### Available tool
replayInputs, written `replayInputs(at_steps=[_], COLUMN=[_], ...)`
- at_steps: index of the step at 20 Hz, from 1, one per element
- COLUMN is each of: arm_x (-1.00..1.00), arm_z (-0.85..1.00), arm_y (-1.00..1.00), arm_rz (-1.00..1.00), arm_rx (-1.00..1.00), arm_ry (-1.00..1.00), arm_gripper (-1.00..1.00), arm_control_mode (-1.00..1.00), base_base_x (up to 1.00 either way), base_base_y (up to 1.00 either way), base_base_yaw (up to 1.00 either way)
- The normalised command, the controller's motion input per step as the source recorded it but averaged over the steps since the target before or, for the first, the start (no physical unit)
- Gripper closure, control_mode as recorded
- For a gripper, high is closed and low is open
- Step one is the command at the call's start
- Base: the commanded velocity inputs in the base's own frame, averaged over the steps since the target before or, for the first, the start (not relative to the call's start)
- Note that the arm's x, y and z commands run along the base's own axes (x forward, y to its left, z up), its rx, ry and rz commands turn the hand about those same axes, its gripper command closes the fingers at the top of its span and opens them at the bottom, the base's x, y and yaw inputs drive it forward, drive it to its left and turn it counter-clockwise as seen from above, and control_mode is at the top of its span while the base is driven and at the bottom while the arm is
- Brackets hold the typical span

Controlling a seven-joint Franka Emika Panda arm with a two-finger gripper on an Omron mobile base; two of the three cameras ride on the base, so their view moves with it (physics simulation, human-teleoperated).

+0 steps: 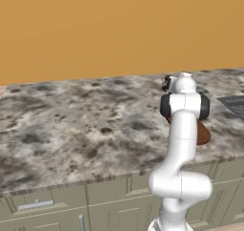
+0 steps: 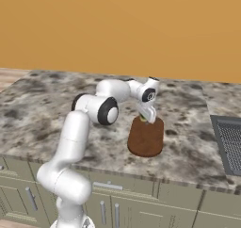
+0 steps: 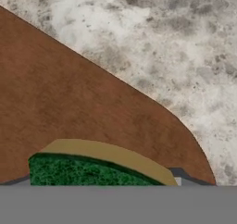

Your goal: Pick up the sponge from the counter and clean the cutting board by briefly scrubbing or pressing down on the cutting board. Once finished, release the sponge.

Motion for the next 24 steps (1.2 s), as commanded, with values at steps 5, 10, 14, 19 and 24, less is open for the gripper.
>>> replayInputs(at_steps=[5, 10, 14, 19, 24], arm_x=[-0.28, -0.5, -0.66, -0.78, -0.77], arm_z=[-0.17, -0.29, -0.3, -0.27, -0.25], arm_y=[0.36, 0.33, 0.28, 0.24, 0.28], arm_rz=[0.08, 0.08, 0.05, 0.04, 0.05], arm_rx=[0.01, 0.01, 0.0, 0.03, 0.05], arm_ry=[0.04, 0.03, 0.0, 0.0, 0.0], arm_gripper=[1.0, 1.0, 1.0, 1.0, 1.0], arm_control_mode=[-1.0, -1.0, -1.0, -1.0, -1.0], base_base_x=[0.0, 0.0, 0.0, 0.0, 0.0], base_base_y=[0.0, 0.0, 0.0, 0.0, 0.0], base_base_yaw=[0.0, 0.0, 0.0, 0.0, 0.0])
